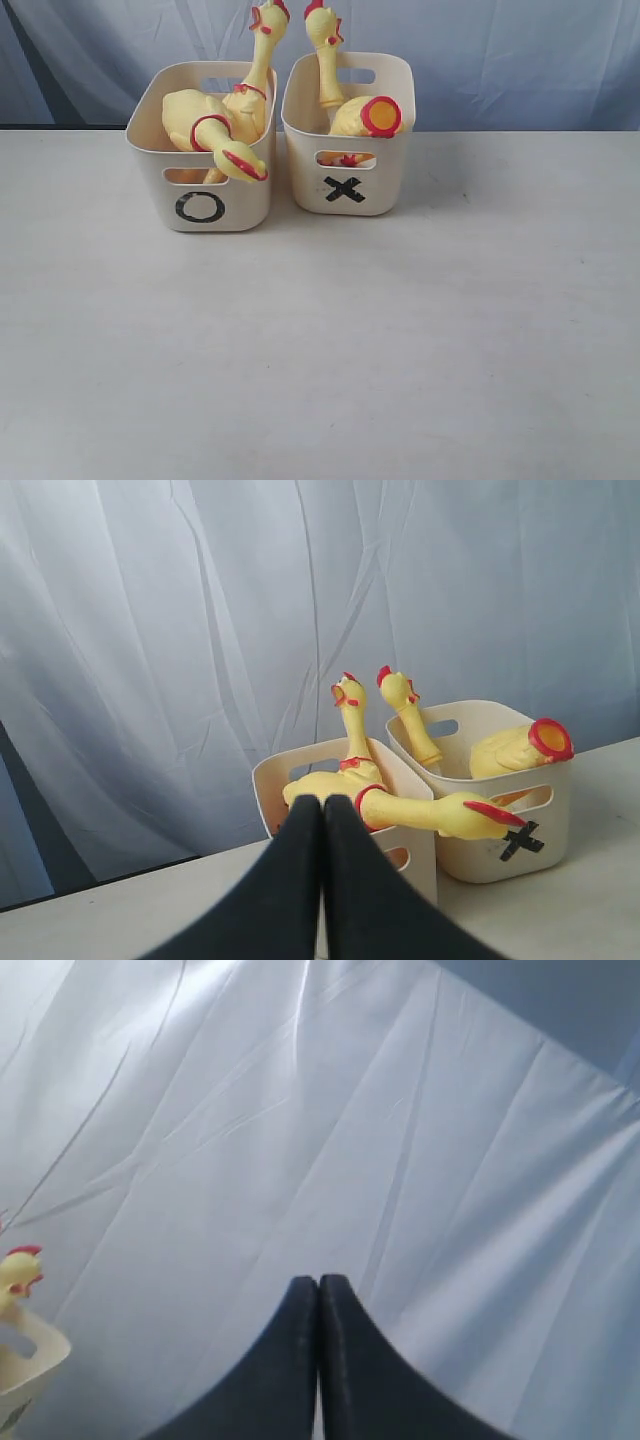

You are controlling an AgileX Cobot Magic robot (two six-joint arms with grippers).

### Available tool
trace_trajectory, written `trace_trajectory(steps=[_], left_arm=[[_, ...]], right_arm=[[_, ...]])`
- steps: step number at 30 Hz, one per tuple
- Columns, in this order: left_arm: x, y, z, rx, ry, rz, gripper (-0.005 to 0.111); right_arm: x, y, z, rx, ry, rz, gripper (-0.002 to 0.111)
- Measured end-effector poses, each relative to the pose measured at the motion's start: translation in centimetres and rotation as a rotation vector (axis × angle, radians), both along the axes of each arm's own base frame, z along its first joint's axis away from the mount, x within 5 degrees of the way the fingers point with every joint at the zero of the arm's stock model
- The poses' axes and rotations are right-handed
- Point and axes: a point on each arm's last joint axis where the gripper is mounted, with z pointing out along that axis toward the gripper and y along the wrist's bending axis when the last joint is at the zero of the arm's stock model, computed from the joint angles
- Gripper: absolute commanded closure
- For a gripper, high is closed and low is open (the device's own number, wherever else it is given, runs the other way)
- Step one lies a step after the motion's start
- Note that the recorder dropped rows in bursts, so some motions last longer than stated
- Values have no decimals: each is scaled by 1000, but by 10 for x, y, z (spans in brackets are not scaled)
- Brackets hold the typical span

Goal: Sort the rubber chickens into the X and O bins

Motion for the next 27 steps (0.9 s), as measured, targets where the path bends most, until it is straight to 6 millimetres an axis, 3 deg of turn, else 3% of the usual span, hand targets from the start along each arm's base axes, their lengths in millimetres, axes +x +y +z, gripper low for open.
trace_trajectory(steps=[12,17,23,27], left_arm=[[-3,0,1,1,-14,0,107],[-11,1,1,56,-55,22,107],[-17,12,-5,384,-77,201,107],[-22,16,-6,495,-88,298,107]], right_arm=[[-8,-2,17,24,-232,-13,109],[3,-1,0,18,-183,-13,109],[18,1,-25,6,-97,-13,109],[23,2,-35,2,-60,-13,109]])
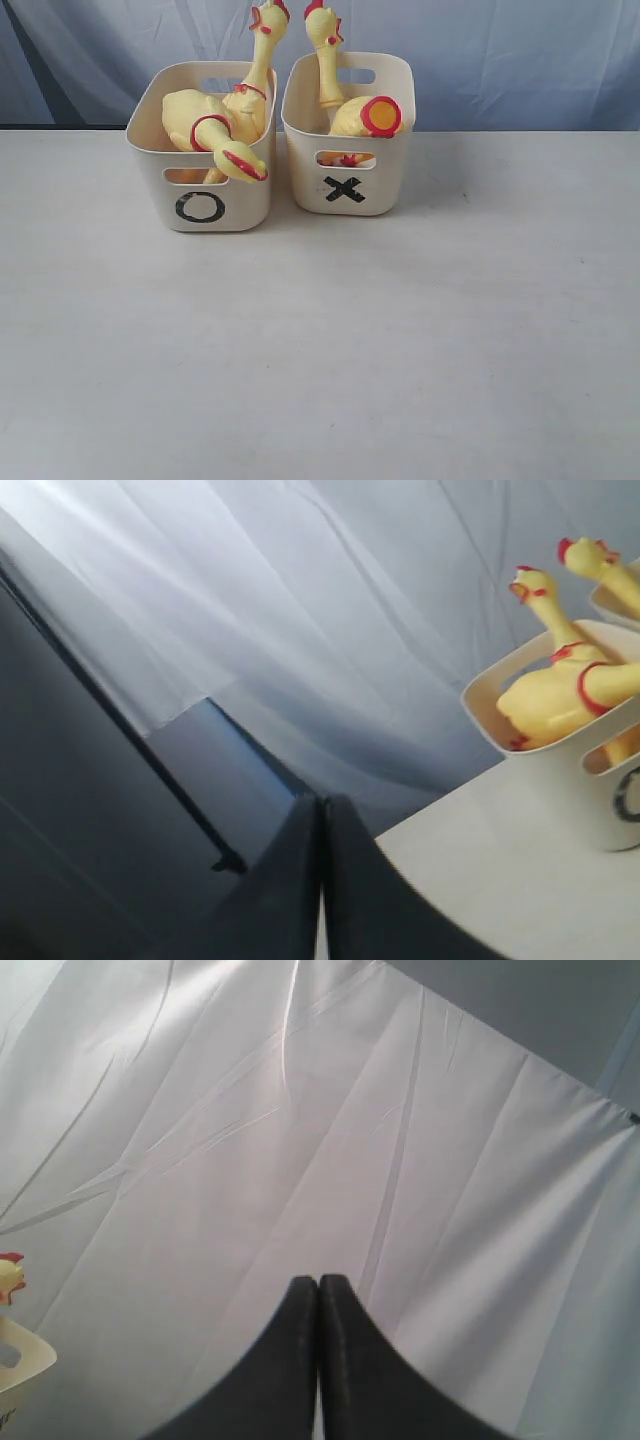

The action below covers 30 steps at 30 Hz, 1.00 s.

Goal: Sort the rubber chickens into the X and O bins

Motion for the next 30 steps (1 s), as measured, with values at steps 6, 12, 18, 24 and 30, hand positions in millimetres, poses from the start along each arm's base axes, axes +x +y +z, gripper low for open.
trace_trajectory(steps=[6,12,18,24,30], left_arm=[[-2,5,-2,77,-16,90,107],[5,7,-20,83,34,99,107],[11,9,-48,85,97,102,107],[15,12,-70,159,171,127,107],[14,18,-72,322,200,183,107]], right_arm=[[7,1,-15,-6,47,0,109],[11,1,-25,-8,84,1,109],[11,1,-25,-8,84,1,109],[11,1,-25,-8,84,1,109],[11,1,-25,-8,84,1,109]])
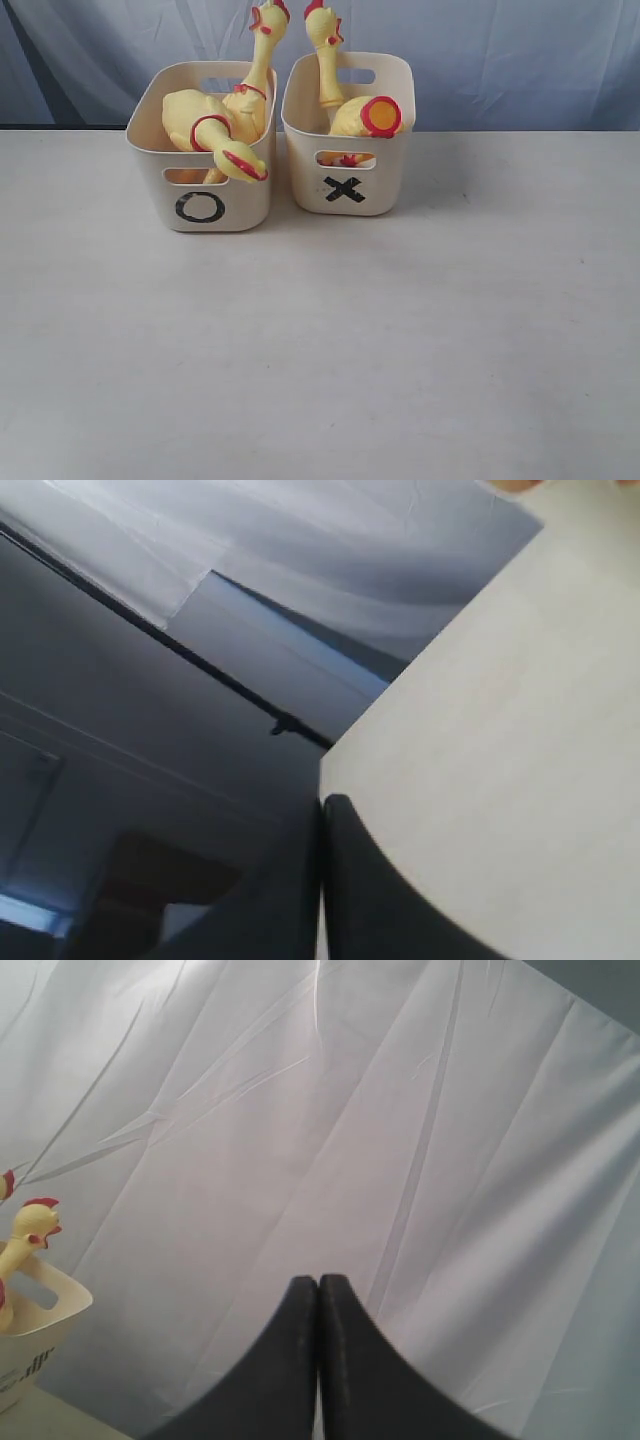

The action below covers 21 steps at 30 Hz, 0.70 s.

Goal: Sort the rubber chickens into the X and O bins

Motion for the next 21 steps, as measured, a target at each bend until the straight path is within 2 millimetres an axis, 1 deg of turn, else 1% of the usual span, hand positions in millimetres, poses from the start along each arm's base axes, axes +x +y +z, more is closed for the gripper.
trace_trajectory(steps=[2,5,9,13,15,21], left_arm=[[-1,5,0,143,31,39,107],[-2,9,0,259,56,71,107],[0,9,-5,251,62,66,107],[3,7,-22,230,98,20,107],[4,6,-26,228,109,-11,107],[6,1,-28,212,93,-104,107]], right_arm=[[0,0,0,0,0,0,109],[0,0,0,0,0,0,109],[0,0,0,0,0,0,109],[0,0,0,0,0,0,109],[0,0,0,0,0,0,109],[0,0,0,0,0,0,109]])
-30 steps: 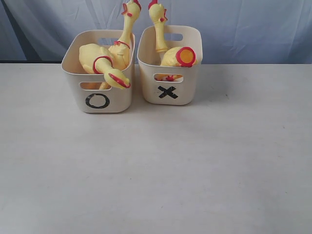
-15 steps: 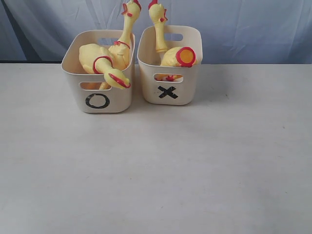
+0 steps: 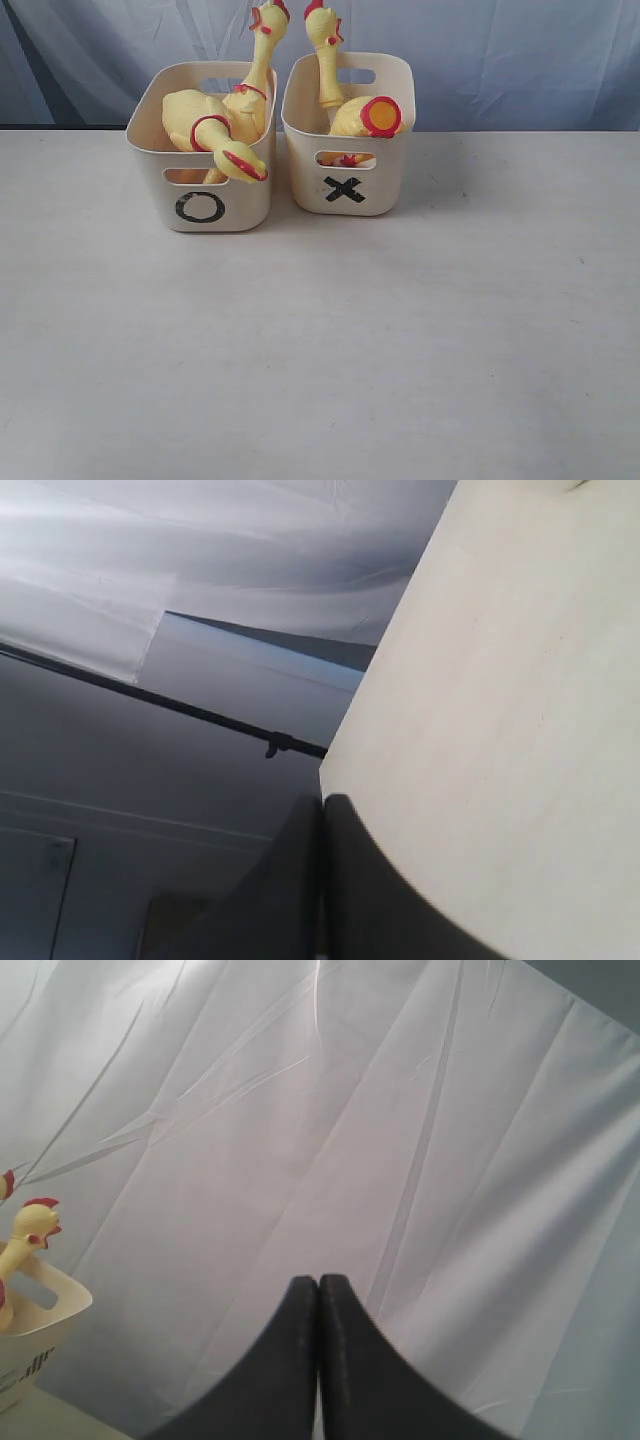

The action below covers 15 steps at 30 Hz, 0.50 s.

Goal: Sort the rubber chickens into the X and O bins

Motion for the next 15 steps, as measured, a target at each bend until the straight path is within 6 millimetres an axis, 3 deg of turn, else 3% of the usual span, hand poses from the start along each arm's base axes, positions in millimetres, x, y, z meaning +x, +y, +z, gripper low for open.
trace_trajectory(steps=[7,15], left_arm=[[5,-6,-18,-120,-15,-62,107],[5,-7,-19,-158,-21,-76,107]], right_arm=[[0,0,0,0,0,0,109],[0,0,0,0,0,0,109]])
